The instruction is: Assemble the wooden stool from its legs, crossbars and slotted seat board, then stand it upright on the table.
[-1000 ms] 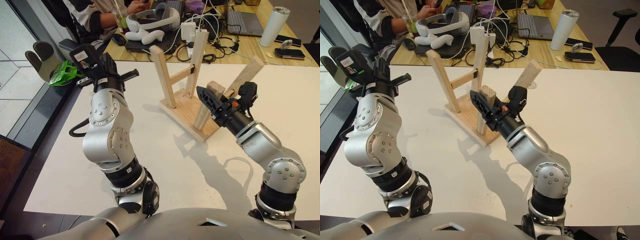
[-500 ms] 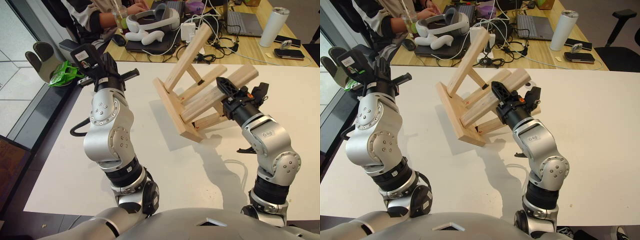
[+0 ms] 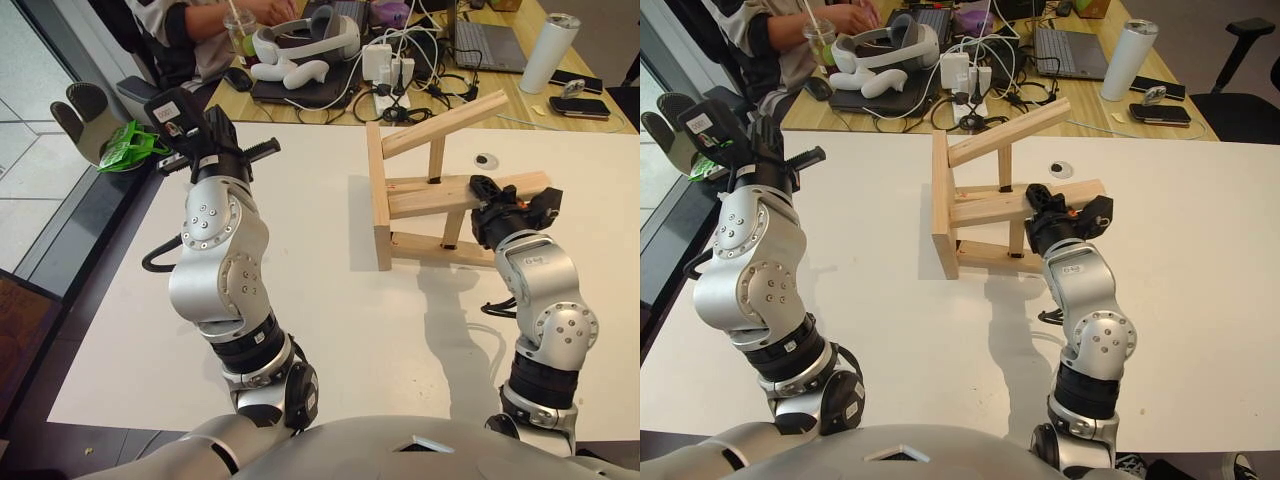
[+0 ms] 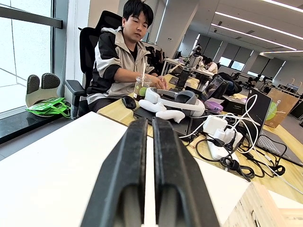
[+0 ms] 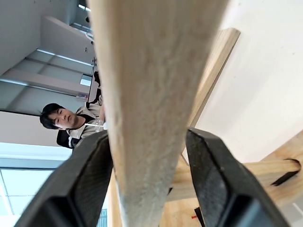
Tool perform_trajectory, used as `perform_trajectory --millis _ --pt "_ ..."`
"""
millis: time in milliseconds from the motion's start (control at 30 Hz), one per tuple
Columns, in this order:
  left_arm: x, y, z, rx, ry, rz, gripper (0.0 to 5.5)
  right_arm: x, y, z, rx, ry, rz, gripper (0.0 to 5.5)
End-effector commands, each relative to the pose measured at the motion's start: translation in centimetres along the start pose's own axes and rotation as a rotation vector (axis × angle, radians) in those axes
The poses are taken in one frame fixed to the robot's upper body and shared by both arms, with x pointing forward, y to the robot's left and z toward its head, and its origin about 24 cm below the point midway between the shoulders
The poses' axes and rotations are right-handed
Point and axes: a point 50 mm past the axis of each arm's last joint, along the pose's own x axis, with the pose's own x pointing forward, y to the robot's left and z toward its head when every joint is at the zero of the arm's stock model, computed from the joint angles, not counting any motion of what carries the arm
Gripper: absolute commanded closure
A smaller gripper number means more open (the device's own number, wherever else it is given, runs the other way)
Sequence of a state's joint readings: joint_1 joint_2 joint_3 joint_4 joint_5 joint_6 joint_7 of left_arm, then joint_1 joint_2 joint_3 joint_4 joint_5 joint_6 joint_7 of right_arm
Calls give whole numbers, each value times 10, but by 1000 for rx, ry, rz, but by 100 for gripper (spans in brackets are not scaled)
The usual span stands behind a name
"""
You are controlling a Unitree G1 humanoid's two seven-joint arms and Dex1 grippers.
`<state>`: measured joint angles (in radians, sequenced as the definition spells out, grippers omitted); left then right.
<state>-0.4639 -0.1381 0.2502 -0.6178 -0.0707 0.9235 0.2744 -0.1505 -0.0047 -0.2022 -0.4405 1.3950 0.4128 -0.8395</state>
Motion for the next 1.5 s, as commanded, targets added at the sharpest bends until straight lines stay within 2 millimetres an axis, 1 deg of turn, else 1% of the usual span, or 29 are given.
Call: perform_trajectory --millis 33,100,200,233,267,300,400,467,533,567,600,633,700,733,767,867,900,967,1067,1233,1367,1500 --pt "-4 -2 -8 10 35 -10 533 -1 -6 14 -80 -128 -67 252" --pt "-8 -2 -17 14 65 -28 533 -3 4 21 -205 -200 -25 213" --pt "-18 -2 -38 37 114 -103 533 -4 14 33 -446 -318 -14 164" --pt "-24 -1 -48 38 147 -124 533 -6 18 37 -612 -374 -2 147" --pt "-28 1 -56 35 173 -135 533 -8 23 40 -724 -418 23 139" --pt "-32 2 -63 30 196 -142 533 -10 28 42 -840 -456 42 115" --pt "-43 3 -77 21 240 -153 533 -22 42 46 -1176 -594 160 75" --pt "-49 5 -85 14 265 -149 533 -28 42 52 -1337 -674 176 75" --pt "-54 8 -93 16 285 -138 533 -35 52 52 -1511 -743 291 75" --pt "-55 9 -97 18 292 -133 533 -38 58 45 -1643 -732 417 75" --pt "-57 10 -99 19 297 -130 533 -40 60 37 -1776 -693 533 75" --pt "-58 9 -100 20 298 -129 533 -39 55 28 -1994 -601 637 75" --pt "-58 9 -102 20 298 -129 533 -37 40 18 -2303 -403 775 75" --pt "-58 9 -102 20 298 -126 533 -37 35 16 -2387 -327 808 75" --pt "-59 9 -103 20 299 -124 533 -36 32 15 -2440 -270 821 75" --pt "-58 9 -107 18 309 -125 533 -37 14 15 -2602 -7 813 75" --pt "-58 9 -108 17 313 -125 533 -38 9 15 -2622 58 803 75" --pt "-58 11 -109 9 317 -117 533 -39 4 16 -2645 127 790 75" --pt "-56 11 -111 1 321 -109 533 -32 -2 18 -2686 125 751 75" --pt "-53 6 -112 2 320 -120 533 -12 -4 22 -2724 -28 681 75" --pt "-51 5 -113 1 322 -119 533 12 -6 12 -2727 -61 679 75" --pt "-49 2 -113 3 327 -133 533 27 -9 -1 -2690 -28 695 75"
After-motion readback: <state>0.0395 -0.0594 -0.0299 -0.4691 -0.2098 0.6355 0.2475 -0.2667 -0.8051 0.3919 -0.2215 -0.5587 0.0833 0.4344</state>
